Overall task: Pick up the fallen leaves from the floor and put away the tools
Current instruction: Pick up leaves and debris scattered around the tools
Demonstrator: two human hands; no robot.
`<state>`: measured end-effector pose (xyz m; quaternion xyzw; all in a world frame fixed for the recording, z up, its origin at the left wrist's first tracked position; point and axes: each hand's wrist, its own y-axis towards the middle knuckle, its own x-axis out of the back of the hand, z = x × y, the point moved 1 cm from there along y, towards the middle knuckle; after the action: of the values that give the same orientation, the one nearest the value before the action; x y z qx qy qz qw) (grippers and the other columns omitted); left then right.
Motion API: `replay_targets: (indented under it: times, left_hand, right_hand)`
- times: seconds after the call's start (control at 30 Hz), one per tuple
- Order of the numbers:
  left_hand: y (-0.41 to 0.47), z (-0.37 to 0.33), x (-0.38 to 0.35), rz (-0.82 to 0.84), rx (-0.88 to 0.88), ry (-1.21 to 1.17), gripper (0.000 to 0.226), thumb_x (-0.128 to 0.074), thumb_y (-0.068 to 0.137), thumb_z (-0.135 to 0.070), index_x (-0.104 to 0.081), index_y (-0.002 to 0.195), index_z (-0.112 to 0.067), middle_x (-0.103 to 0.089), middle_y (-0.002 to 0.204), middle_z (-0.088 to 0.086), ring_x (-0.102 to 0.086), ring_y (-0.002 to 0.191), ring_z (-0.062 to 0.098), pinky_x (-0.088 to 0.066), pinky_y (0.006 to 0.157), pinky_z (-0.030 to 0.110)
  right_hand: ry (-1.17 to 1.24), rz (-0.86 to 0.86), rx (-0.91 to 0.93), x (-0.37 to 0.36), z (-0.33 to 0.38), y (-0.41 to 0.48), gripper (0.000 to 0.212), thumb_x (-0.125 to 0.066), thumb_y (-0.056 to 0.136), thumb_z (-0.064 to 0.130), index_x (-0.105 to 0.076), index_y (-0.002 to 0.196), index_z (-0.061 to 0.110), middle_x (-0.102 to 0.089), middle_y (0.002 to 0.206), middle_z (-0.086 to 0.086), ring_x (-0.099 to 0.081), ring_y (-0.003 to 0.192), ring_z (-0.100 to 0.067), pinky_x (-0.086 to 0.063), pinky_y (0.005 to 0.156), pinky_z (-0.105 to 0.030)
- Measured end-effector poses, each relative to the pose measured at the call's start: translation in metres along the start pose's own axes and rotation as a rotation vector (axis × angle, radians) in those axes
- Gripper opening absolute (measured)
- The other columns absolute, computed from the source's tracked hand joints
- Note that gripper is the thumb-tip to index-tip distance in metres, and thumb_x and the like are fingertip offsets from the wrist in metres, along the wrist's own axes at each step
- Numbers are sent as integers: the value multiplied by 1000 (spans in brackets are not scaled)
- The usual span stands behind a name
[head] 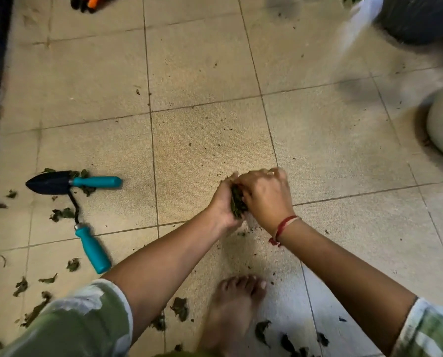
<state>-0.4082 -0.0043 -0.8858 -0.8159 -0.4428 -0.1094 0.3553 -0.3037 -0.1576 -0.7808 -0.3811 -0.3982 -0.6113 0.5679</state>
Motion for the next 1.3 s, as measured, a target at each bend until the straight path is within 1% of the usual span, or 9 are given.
replay_targets:
  times: [0.13, 0.37, 0.47, 0.53, 0.63, 0.77, 0.9, 1.03, 1.3]
  left_hand:
    - [-9, -3, 10, -170, 74, 33, 32, -67, 82, -35, -54, 109, -26, -70, 92, -7, -67, 77, 14, -54, 69, 30]
    - [-13, -29, 6, 6, 469, -175, 43, -67, 83, -26, -43, 119, -24, -66, 100, -3, -65, 90, 18, -51, 79, 31]
    - [6, -129, 58, 275, 887, -1242, 24, -43, 98, -29, -52, 118, -20, -69, 90, -11, -61, 92, 12, -47, 82, 22]
    - [-11, -204, 101, 106, 728, -1402, 25, -49, 96, -36, -63, 86, -17, -66, 63, -3, -66, 64, 13, -49, 69, 25]
    - [-38, -260, 124, 48, 785, -1364, 31, -59, 89, -41, -62, 77, -13, -65, 62, 4, -64, 63, 18, -51, 71, 27]
    - [-106, -311, 164, -6, 792, -1634, 42, -52, 93, -38, -62, 63, -11, -62, 56, 2, -63, 51, 16, -50, 65, 28]
    - [-155, -340, 189, -137, 774, -1635, 38, -59, 86, -44, -54, 59, -18, -52, 62, 0, -54, 62, 17, -47, 75, 32]
    - [-221, -356, 219, -227, 733, -1795, 39, -56, 90, -38, -47, 54, -23, -42, 42, -8, -35, 33, 6, -22, 36, 16]
    - [-356, -332, 254, -436, 754, -1947, 40, -54, 93, -35, -47, 57, -19, -42, 41, -7, -37, 28, 7, -27, 26, 15]
  right_hand:
    - [-82, 11, 199, 5, -19, 10, 18, -59, 81, 14, -72, 94, 14, -72, 88, -3, -65, 84, -23, -27, 94, -41]
    - [-218, 221, 315, 57, 1, -32, 58, -28, 81, 11, -50, 135, 6, -60, 130, -10, -41, 134, -34, 3, 111, -59]
    - [-299, 269, 290, 104, 27, -56, 62, -29, 79, 13, -44, 139, 6, -48, 142, -11, -35, 137, -32, 10, 110, -59]
    - [-333, 320, 261, 145, 57, -66, 63, -44, 80, 21, -40, 141, 4, -38, 148, -15, -32, 139, -32, 4, 111, -62]
    - [-280, 362, 127, 177, 76, -81, 63, -39, 82, 24, -38, 141, 1, -37, 148, -18, -35, 137, -32, -17, 111, -63]
    - [236, 326, 7, 265, 128, -92, 59, -26, 86, 19, -37, 143, 4, -31, 151, -10, -27, 140, -24, -19, 115, -36]
    - [610, 277, -218, 332, 162, -98, 44, -36, 93, 24, -54, 133, 15, -45, 141, -1, -38, 130, -11, -29, 109, -20]
    - [761, 203, -365, 374, 184, -111, 25, -46, 99, 23, -66, 111, 17, -64, 112, -1, -57, 108, -12, -44, 95, -20]
    - [963, 146, -674, 407, 218, -146, 23, -43, 100, 13, -66, 101, 9, -67, 101, -10, -63, 95, -23, -49, 66, -10]
